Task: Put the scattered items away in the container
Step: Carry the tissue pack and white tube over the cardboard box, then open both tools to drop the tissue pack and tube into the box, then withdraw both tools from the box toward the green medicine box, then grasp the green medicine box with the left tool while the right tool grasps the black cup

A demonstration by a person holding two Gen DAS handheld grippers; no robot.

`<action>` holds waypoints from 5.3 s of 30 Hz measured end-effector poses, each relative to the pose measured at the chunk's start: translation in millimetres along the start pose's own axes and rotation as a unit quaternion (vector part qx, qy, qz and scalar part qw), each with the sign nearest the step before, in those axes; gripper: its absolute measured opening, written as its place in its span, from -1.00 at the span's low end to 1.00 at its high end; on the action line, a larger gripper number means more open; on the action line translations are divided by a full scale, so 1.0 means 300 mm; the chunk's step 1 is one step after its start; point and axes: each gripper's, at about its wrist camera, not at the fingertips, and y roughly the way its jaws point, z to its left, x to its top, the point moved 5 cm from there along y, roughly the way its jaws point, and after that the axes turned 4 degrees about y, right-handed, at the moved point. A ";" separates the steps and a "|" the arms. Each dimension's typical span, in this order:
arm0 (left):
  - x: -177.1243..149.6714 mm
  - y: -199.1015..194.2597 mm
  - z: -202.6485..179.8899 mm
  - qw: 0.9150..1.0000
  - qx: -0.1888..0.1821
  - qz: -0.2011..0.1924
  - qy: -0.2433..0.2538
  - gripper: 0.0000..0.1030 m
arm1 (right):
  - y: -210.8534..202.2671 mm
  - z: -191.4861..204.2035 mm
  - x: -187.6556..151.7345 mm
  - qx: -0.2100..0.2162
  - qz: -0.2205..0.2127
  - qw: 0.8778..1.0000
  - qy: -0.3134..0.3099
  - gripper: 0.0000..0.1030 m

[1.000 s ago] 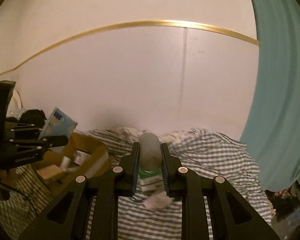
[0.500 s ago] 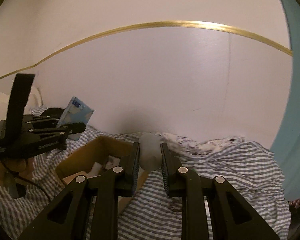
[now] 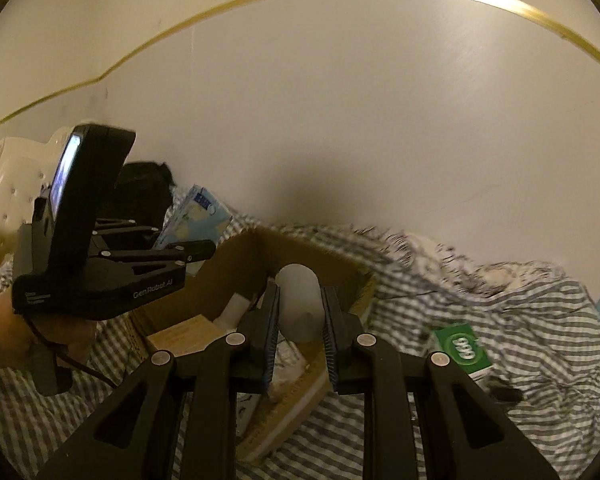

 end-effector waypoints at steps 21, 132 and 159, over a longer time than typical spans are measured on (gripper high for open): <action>0.015 -0.045 -0.015 1.000 0.011 -0.025 -0.010 0.84 | -0.029 -0.054 -0.095 -0.033 -0.009 0.999 0.014 0.50; -0.177 0.496 -1.005 0.990 -0.089 0.112 -0.001 0.70 | 0.152 -1.093 -0.630 -0.166 0.202 0.956 0.134 0.02; 0.018 0.264 -0.838 0.999 -0.046 -0.025 0.014 0.54 | -0.092 -1.022 -0.469 -0.178 0.080 0.960 0.200 -0.82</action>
